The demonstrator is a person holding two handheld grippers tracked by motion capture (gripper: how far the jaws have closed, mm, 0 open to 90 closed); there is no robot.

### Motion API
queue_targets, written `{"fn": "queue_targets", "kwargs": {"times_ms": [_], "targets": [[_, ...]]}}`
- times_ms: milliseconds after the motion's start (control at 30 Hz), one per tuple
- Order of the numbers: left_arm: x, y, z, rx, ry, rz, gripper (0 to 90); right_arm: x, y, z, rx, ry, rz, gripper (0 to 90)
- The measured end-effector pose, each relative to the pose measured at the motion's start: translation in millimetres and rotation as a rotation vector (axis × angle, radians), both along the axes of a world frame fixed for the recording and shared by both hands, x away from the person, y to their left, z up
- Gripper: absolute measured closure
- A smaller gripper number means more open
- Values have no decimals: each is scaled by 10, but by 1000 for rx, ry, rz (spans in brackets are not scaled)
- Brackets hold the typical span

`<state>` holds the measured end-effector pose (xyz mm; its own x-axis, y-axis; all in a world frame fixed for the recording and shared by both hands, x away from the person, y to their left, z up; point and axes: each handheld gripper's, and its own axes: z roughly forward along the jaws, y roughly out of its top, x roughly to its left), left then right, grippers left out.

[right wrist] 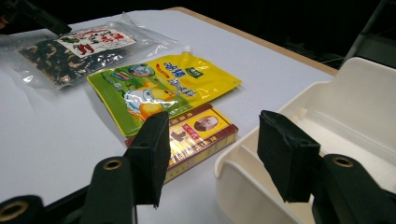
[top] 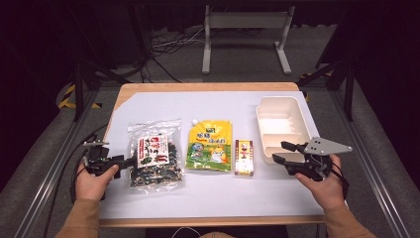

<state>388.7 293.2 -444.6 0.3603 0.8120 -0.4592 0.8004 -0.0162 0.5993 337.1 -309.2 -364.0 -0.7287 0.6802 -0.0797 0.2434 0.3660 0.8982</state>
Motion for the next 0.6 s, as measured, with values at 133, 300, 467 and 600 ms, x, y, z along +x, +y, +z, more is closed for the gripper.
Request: {"fn": "queue_targets", "kwargs": {"times_ms": [133,300,467,600], "targets": [[28,-36,-24,-48,-6,0,273,-12,15,-10,14,-3,12,459],[56,-71,-63,-39,5,6,280,-23,-5,-3,41,2,19,463],[52,-71,-69,-25,7,25,335,-24,-13,-17,45,5,15,452],[56,-88,-63,-19,16,36,407,-26,3,-27,39,2,18,451]]}}
